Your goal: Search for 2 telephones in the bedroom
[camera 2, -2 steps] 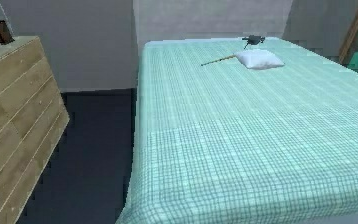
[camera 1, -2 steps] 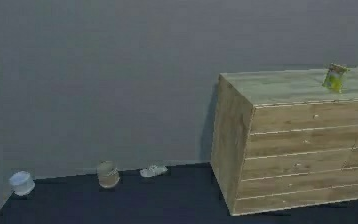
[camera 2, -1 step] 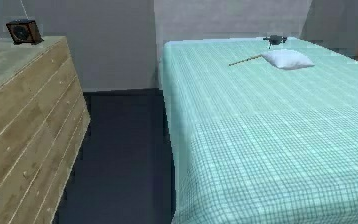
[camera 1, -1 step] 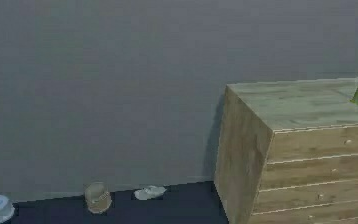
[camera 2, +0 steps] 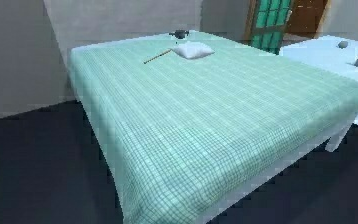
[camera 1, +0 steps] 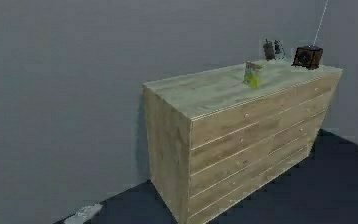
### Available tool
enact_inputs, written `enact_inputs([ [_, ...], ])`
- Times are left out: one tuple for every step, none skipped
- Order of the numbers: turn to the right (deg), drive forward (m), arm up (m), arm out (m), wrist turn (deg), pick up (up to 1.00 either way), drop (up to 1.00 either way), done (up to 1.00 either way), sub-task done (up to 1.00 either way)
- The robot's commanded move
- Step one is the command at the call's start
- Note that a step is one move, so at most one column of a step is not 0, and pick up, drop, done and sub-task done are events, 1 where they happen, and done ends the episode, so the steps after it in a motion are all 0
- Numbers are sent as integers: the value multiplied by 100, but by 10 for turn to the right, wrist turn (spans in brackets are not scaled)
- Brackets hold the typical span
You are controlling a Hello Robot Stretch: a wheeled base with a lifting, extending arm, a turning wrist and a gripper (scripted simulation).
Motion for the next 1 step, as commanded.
enact_inputs([
  [0,55,0,0,0,0,0,0,0],
])
